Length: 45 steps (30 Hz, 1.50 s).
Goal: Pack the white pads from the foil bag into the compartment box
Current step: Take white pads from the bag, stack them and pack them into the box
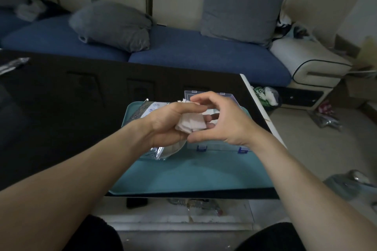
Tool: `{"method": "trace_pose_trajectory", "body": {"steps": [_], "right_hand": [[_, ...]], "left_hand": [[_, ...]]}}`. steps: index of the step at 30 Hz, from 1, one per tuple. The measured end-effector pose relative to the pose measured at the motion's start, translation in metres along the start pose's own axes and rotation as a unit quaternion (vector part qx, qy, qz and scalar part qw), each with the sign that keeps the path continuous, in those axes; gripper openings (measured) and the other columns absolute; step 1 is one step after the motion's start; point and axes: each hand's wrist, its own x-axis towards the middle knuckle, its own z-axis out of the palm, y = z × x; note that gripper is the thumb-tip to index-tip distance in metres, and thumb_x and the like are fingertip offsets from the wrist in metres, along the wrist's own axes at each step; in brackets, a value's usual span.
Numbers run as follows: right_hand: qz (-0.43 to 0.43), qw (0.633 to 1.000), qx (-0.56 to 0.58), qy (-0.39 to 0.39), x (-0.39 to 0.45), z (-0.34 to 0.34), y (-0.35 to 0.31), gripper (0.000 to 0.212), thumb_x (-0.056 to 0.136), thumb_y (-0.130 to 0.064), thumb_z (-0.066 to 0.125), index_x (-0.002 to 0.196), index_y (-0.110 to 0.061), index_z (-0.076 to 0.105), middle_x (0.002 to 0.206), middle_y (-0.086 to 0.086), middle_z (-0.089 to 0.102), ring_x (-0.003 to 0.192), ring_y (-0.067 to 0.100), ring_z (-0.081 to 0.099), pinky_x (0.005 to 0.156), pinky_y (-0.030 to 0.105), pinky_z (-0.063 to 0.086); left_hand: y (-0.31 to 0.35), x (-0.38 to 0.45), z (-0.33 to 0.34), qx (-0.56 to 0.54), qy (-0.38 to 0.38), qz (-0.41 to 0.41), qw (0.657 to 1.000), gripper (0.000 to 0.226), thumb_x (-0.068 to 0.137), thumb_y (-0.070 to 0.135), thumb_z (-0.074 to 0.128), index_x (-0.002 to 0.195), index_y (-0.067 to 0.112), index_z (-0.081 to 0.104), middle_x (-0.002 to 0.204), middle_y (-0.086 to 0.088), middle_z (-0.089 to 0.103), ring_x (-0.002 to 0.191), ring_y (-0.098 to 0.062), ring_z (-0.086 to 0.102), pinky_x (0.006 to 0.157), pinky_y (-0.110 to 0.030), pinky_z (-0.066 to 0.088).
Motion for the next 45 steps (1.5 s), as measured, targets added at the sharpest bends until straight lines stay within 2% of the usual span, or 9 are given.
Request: {"method": "trace_pose_trajectory", "body": {"steps": [5, 9, 16, 20, 22, 25, 30, 36, 45], "right_hand": [[-0.015, 0.998, -0.060, 0.012, 0.003, 0.009, -0.006, 0.076, 0.050, -0.028, 0.101, 0.116, -0.029, 0.064, 0.115, -0.008, 0.063, 0.105, 0.006, 0.063, 0.088, 0.031, 0.057], [-0.026, 0.990, -0.132, 0.031, 0.005, 0.013, -0.006, 0.068, 0.050, -0.037, 0.100, 0.108, -0.029, 0.066, 0.115, -0.007, 0.054, 0.103, 0.003, 0.056, 0.082, 0.012, 0.047], [-0.019, 0.991, -0.129, 0.027, 0.008, 0.018, -0.005, 0.067, 0.048, -0.037, 0.100, 0.105, -0.019, 0.070, 0.116, -0.004, 0.057, 0.104, 0.013, 0.059, 0.091, 0.035, 0.052], [-0.006, 0.994, -0.113, 0.008, 0.007, 0.016, 0.001, 0.101, 0.054, -0.038, 0.098, 0.141, -0.025, 0.049, 0.135, -0.004, 0.049, 0.121, 0.008, 0.052, 0.102, 0.025, 0.045], [0.034, 0.996, -0.083, -0.004, 0.006, 0.014, 0.003, 0.105, 0.058, -0.039, 0.097, 0.145, -0.032, 0.038, 0.137, -0.007, 0.048, 0.123, 0.007, 0.051, 0.101, 0.029, 0.047], [0.107, 0.992, -0.053, 0.034, 0.009, 0.016, 0.007, 0.074, 0.072, -0.032, 0.089, 0.132, -0.024, 0.046, 0.120, -0.007, 0.058, 0.100, 0.009, 0.066, 0.088, 0.035, 0.057], [0.157, 0.985, -0.066, 0.009, 0.015, 0.031, 0.013, 0.022, 0.081, -0.020, 0.080, 0.100, -0.019, 0.067, 0.097, -0.003, 0.073, 0.084, 0.017, 0.073, 0.082, 0.035, 0.058], [0.144, 0.970, -0.183, -0.070, 0.023, 0.068, 0.007, 0.084, 0.075, -0.037, 0.083, 0.147, -0.019, 0.045, 0.138, 0.003, 0.059, 0.123, 0.022, 0.058, 0.095, 0.031, 0.049], [0.127, 0.980, -0.126, -0.090, 0.026, 0.098, 0.014, 0.065, 0.081, -0.039, 0.078, 0.135, -0.013, 0.052, 0.112, 0.004, 0.063, 0.097, 0.018, 0.058, 0.065, 0.022, 0.036]], "left_hand": [[-0.006, 0.005, 0.005, 0.008, 0.048, 0.000, 0.999, 0.008, 0.094, 0.010, 0.055, 0.097, 0.013, 0.061, 0.075, -0.006, 0.062, 0.068, -0.016, 0.064, 0.071, -0.031, 0.049], [-0.010, 0.008, 0.006, 0.007, 0.061, 0.009, 0.998, 0.010, 0.094, 0.005, 0.054, 0.093, 0.010, 0.062, 0.081, -0.008, 0.062, 0.068, -0.014, 0.062, 0.069, -0.028, 0.050], [-0.007, 0.004, 0.010, 0.002, 0.059, 0.007, 0.998, 0.008, 0.089, 0.004, 0.054, 0.092, 0.006, 0.062, 0.078, -0.010, 0.065, 0.069, -0.016, 0.066, 0.064, -0.026, 0.055], [0.000, 0.008, 0.002, 0.073, 0.171, 0.075, 0.980, 0.006, 0.094, 0.004, 0.059, 0.088, 0.005, 0.060, 0.068, -0.008, 0.054, 0.049, -0.015, 0.049, 0.045, -0.023, 0.040], [0.004, 0.009, -0.011, 0.261, 0.267, 0.140, 0.917, 0.005, 0.091, 0.011, 0.066, 0.089, 0.007, 0.065, 0.066, -0.005, 0.058, 0.049, -0.015, 0.050, 0.047, -0.024, 0.040], [0.011, 0.004, -0.026, 0.521, 0.354, 0.176, 0.757, 0.013, 0.084, 0.031, 0.074, 0.089, 0.020, 0.069, 0.085, 0.006, 0.067, 0.077, -0.011, 0.062, 0.069, -0.028, 0.048], [0.010, 0.000, -0.041, 0.709, 0.295, 0.005, 0.640, 0.046, 0.081, 0.046, 0.075, 0.109, 0.013, 0.061, 0.098, -0.003, 0.062, 0.088, -0.020, 0.056, 0.071, -0.027, 0.039], [0.009, 0.004, -0.056, 0.654, 0.313, -0.050, 0.687, 0.017, 0.090, 0.014, 0.055, 0.098, 0.002, 0.065, 0.091, -0.010, 0.063, 0.075, -0.021, 0.060, 0.060, -0.029, 0.048], [0.013, -0.008, -0.065, 0.575, 0.359, -0.038, 0.734, 0.013, 0.088, 0.011, 0.054, 0.083, 0.020, 0.062, 0.080, -0.008, 0.067, 0.072, -0.025, 0.069, 0.062, -0.030, 0.056]]}}
